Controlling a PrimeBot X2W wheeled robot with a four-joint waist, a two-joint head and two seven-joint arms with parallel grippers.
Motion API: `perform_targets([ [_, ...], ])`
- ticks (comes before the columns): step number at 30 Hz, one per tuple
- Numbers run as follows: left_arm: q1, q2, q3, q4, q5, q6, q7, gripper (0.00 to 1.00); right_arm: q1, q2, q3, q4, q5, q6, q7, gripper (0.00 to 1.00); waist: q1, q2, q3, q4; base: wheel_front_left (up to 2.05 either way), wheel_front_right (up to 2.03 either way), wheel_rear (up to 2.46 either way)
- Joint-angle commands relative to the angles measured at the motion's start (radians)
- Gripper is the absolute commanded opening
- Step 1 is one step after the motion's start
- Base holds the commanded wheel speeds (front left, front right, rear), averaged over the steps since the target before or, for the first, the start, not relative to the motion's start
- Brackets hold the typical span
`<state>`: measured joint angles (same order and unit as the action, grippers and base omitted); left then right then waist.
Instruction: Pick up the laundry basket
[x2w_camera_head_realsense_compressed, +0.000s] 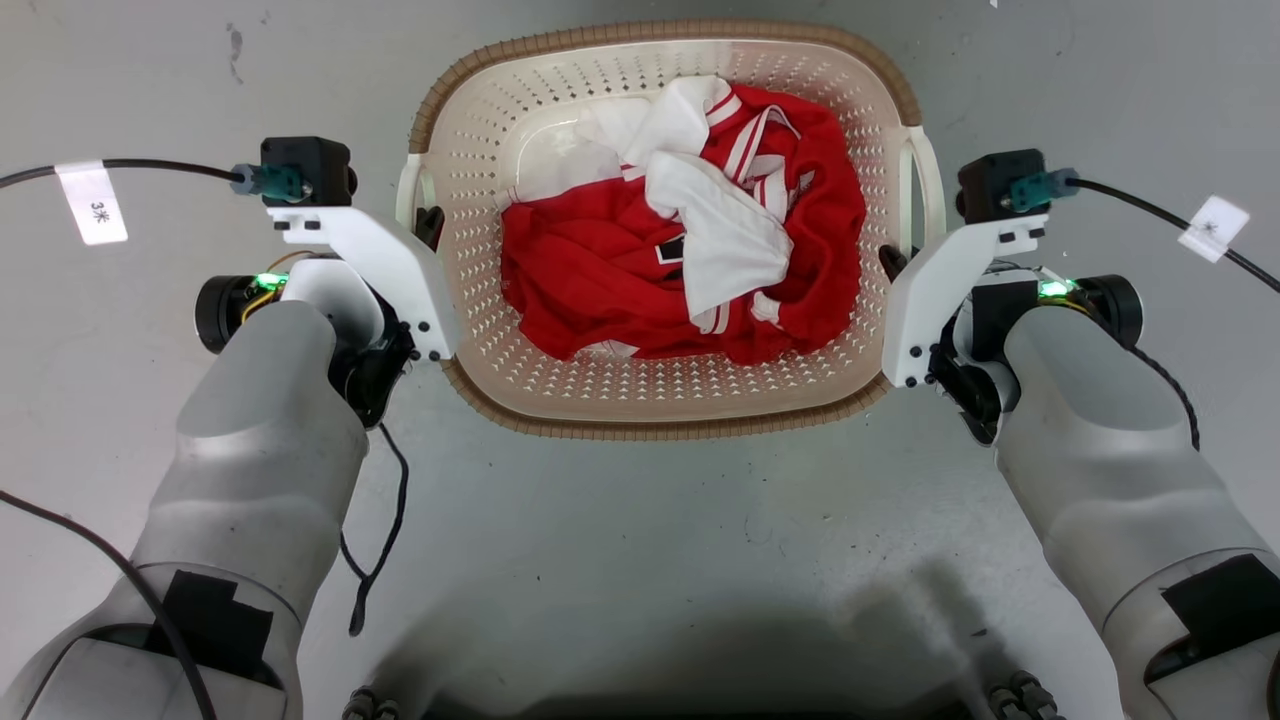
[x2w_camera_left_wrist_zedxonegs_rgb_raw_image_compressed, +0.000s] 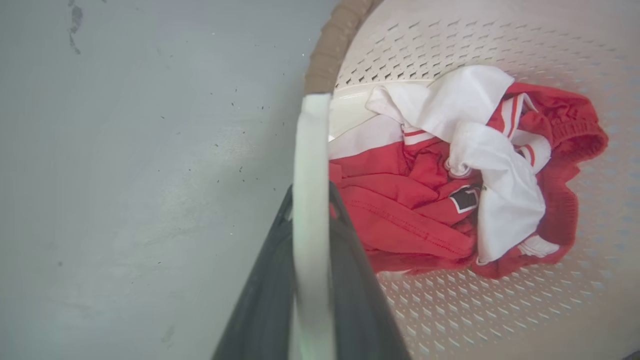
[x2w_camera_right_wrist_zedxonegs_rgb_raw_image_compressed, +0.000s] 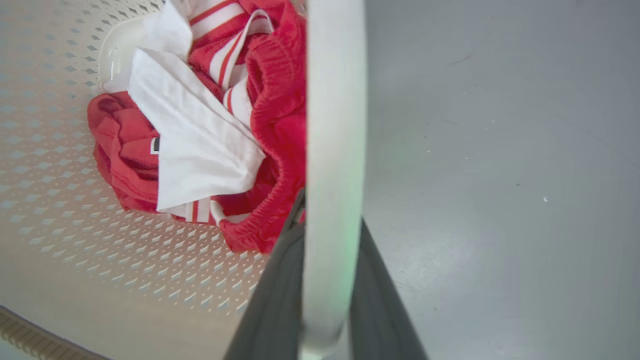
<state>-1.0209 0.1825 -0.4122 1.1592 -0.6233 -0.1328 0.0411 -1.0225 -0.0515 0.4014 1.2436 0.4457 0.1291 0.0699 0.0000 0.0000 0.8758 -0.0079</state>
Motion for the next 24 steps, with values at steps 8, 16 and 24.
perform_targets([
  [8,0.009,-0.003,-0.064,0.015,-0.054,0.004,0.024,0.0,-0.012,0.004,0.047,0.008,0.046,0.003,0.002,0.0,0.0,0.0,-0.008,0.002,0.0,0.0,0.0],
  [16,0.018,-0.018,-0.121,0.029,-0.103,0.003,0.058,0.0,0.011,0.007,0.073,0.01,0.103,0.004,0.011,0.0,0.0,0.0,-0.078,0.007,0.0,0.0,0.0],
  [24,0.058,-0.04,-0.169,0.055,-0.159,0.002,0.156,0.0,0.069,0.009,0.108,0.02,0.164,0.007,0.102,0.0,0.0,0.0,-0.215,0.007,0.0,0.0,0.0],
])
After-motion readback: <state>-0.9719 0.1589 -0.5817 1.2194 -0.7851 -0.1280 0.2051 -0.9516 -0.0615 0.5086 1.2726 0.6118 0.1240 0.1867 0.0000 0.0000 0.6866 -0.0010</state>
